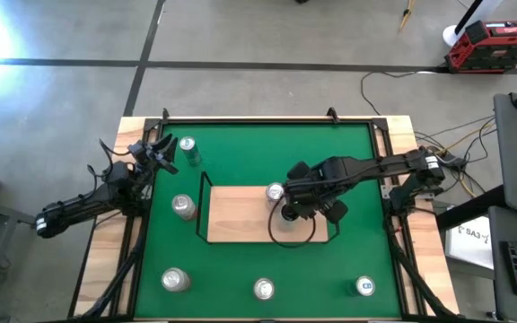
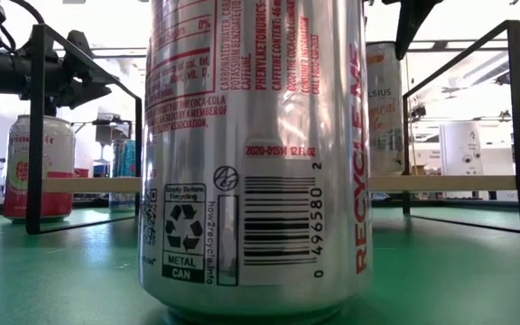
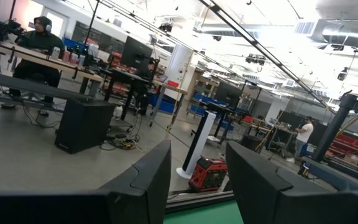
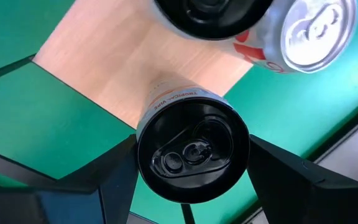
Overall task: Place canned beverage on shelf
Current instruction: Put the white-yellow soda can on the shelf
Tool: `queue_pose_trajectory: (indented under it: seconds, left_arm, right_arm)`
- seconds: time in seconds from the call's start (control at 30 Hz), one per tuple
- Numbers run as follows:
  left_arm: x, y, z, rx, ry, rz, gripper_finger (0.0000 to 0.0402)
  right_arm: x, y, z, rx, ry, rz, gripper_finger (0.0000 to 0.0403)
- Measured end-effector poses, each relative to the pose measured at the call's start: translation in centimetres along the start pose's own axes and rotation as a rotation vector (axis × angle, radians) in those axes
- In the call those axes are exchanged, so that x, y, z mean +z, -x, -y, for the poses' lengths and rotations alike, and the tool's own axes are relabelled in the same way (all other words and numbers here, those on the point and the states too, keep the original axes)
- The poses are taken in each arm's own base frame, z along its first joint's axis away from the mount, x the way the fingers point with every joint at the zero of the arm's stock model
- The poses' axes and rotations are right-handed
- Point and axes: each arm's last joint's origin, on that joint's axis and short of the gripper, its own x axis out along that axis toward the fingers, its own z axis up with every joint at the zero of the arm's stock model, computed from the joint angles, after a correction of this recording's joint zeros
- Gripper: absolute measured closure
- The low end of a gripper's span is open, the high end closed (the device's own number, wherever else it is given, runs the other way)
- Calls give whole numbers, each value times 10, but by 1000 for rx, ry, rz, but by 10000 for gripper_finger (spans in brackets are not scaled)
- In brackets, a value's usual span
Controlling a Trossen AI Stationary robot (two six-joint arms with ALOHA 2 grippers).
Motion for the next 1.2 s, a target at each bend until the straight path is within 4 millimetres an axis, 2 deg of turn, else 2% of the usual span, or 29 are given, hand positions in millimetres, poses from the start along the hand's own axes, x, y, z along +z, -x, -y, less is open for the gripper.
queue_pose_trajectory:
  seconds: [0.6,0.93,1.2]
  left_arm:
    - [0,0,0,0,0,0,264]
    - [0,0,0,0,0,0,264]
    - [0,0,0,0,0,0,264]
  right_arm:
    - [-4,-5,6,28,-29,10,146]
    - [-3,-5,7,21,-28,34,106]
    - [-4,-5,7,26,-29,26,99]
